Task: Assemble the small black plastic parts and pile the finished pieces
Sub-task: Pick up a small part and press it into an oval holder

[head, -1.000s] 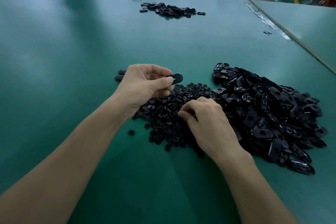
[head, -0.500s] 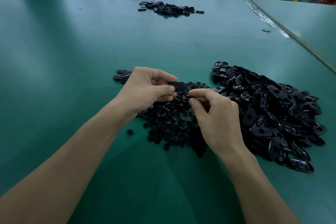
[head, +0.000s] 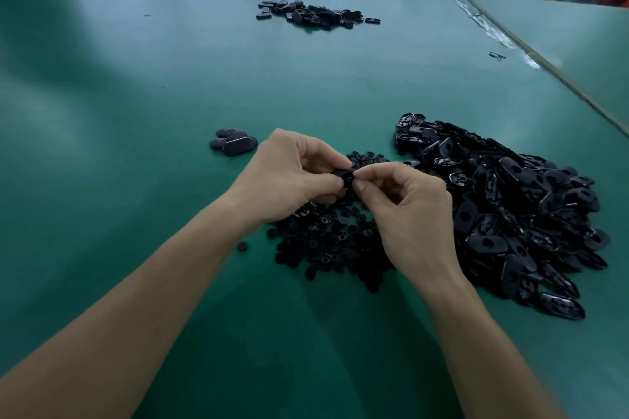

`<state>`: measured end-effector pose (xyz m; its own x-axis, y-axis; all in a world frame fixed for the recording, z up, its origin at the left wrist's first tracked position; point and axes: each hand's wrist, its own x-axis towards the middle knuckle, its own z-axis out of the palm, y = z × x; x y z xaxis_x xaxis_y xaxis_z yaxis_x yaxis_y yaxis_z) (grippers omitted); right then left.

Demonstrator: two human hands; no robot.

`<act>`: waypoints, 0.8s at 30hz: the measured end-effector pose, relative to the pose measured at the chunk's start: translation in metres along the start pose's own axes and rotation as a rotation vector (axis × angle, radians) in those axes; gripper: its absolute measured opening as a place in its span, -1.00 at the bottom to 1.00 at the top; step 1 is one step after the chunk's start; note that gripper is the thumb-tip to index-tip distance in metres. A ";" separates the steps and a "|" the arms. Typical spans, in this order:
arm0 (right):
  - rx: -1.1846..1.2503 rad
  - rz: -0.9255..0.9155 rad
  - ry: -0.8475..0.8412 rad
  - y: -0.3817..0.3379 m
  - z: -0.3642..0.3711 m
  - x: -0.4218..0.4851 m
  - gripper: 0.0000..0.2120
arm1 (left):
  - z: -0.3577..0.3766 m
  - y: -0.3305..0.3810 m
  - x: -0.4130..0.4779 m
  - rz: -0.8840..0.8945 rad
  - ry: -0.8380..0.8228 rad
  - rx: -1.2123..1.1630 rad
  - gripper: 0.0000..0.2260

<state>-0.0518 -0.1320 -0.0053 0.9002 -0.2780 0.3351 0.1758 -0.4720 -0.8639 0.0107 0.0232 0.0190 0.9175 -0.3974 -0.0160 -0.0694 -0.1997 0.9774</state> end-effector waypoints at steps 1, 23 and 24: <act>-0.002 0.000 0.001 0.000 0.000 0.000 -0.77 | 0.001 0.000 0.000 0.003 -0.002 0.008 -0.77; -0.014 0.027 -0.009 -0.003 0.002 -0.005 -0.84 | 0.006 -0.004 -0.001 0.046 0.023 0.139 -0.80; -0.005 0.032 -0.016 -0.004 0.003 -0.005 -0.85 | 0.005 -0.005 0.000 0.052 0.027 0.134 -0.80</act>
<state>-0.0559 -0.1266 -0.0049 0.9116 -0.2798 0.3011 0.1448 -0.4669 -0.8724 0.0086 0.0199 0.0127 0.9215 -0.3862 0.0417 -0.1673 -0.2976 0.9399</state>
